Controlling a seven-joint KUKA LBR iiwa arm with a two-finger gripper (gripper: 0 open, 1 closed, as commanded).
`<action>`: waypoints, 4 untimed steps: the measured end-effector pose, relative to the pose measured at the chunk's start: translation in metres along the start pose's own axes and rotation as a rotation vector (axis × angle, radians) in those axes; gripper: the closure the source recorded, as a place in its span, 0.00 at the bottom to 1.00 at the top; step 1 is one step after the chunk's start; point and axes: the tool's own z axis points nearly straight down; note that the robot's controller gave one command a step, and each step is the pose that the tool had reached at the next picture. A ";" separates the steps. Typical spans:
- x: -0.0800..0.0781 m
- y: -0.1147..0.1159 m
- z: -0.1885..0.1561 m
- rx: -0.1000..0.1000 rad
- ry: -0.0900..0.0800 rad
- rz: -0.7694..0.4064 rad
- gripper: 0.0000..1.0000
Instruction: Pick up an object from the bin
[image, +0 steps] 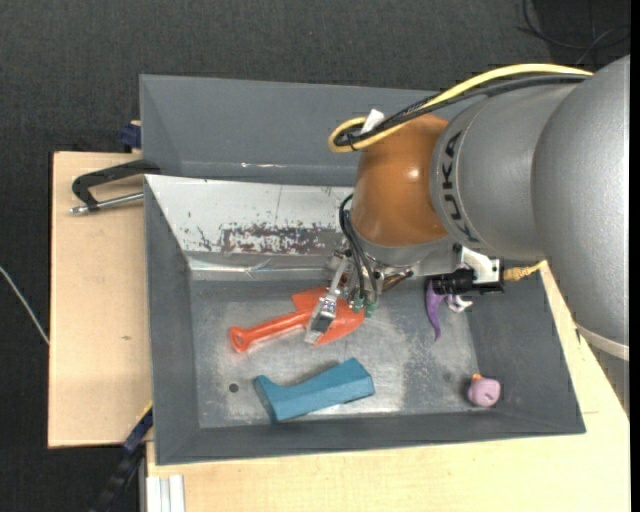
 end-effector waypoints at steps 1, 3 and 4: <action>0.000 -0.003 0.002 0.004 0.002 0.002 0.00; -0.029 0.018 0.059 0.004 0.008 -0.307 1.00; -0.014 0.013 -0.084 0.004 0.002 -0.296 1.00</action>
Offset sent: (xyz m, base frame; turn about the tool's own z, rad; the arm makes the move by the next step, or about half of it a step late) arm 0.0311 0.0046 -0.0670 -0.3033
